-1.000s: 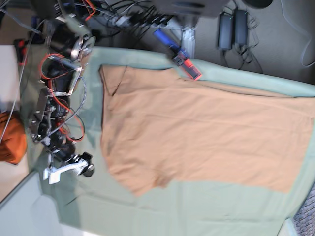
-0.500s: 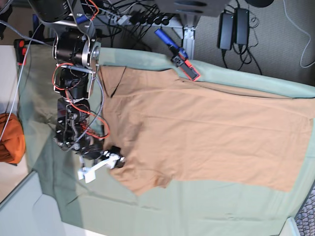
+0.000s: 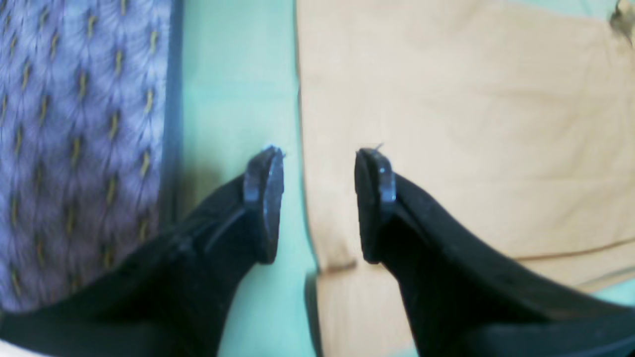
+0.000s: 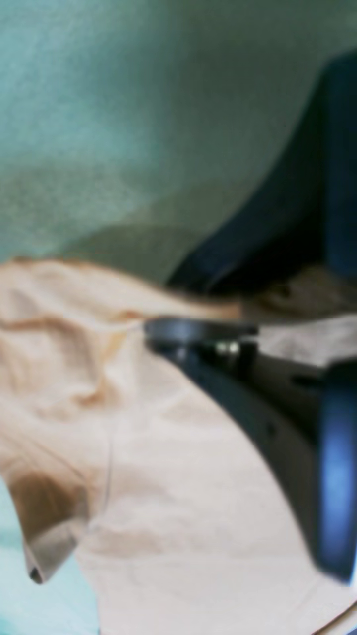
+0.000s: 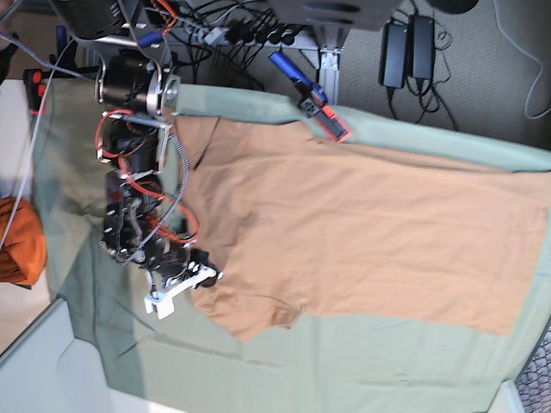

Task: Fold the T-shirt properly
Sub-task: 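Release and move the right gripper along the shirt's side edge, grasp, then hold the side edge with the right gripper, hem corner with the left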

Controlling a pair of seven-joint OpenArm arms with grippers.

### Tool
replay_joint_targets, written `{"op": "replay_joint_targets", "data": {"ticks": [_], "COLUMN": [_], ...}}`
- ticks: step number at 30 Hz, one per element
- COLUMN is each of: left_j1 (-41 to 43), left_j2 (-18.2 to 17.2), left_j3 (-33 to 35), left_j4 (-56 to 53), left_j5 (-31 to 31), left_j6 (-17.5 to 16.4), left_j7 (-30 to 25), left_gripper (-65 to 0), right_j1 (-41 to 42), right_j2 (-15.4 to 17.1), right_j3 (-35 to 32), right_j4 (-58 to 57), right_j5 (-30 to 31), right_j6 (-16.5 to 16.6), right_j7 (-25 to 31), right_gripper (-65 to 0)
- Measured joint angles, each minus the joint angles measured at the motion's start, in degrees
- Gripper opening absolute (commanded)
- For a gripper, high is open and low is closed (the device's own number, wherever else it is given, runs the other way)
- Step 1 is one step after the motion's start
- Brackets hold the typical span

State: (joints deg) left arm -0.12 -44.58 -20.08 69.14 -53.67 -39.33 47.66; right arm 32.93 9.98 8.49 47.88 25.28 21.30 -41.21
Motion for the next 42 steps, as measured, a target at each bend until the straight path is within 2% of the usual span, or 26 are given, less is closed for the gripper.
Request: {"op": "replay_joint_targets", "data": {"ticks": [4,8,13,15,18,21,29,34,42], "left_j1": [-9.01,-18.12,-29.4,-33.48,-37.48,-39.19,-40.0,-40.11,-40.0], "left_j2": [0.39,2.25,5.2,6.49,8.28,9.4,12.68,12.72,12.79], "left_j3": [7.87,16.41,22.67,24.28,26.56,27.63,27.63,27.61,27.63], "left_j4": [-3.74,-14.19,-28.46,-34.01,-41.42,-46.4,-52.0,-54.1,-52.57], "left_j5": [5.03,8.15,15.76,17.59,20.15,21.05,22.6,24.92,27.12], "left_j6": [-0.17,-0.17,-0.13,1.84,7.02,8.22,8.24,10.64,10.97], "left_j7": [-3.87,-7.06,-16.57,-19.54,-24.04,-27.39,-28.24,-31.19,-30.69], "left_gripper": [-37.9,-37.9,-35.2,-35.0,-35.0,-35.0,-35.0,-35.0,-35.0], "right_j1": [-0.04,-0.68,-0.96,-1.09,-1.14,-1.16,-1.18,-1.16,-1.18], "right_j2": [0.02,0.02,0.02,0.04,0.02,0.02,0.04,0.11,0.17], "right_j3": [0.0,0.0,0.0,0.0,0.0,0.0,0.0,0.0,0.0], "right_j4": [0.07,0.11,0.26,0.28,0.33,0.35,0.35,0.35,0.35], "right_j5": [0.07,0.2,0.0,-0.02,-0.07,-0.11,-0.07,-0.04,-0.04], "right_j6": [0.02,0.02,0.02,0.07,0.07,0.09,0.09,0.09,0.09], "right_j7": [0.02,0.11,0.22,0.15,0.09,0.02,-0.02,-0.17,-0.17], "right_gripper": [-65.0,-65.0,-65.0,-65.0,-65.0,-65.0,-65.0,-65.0,-65.0]}}
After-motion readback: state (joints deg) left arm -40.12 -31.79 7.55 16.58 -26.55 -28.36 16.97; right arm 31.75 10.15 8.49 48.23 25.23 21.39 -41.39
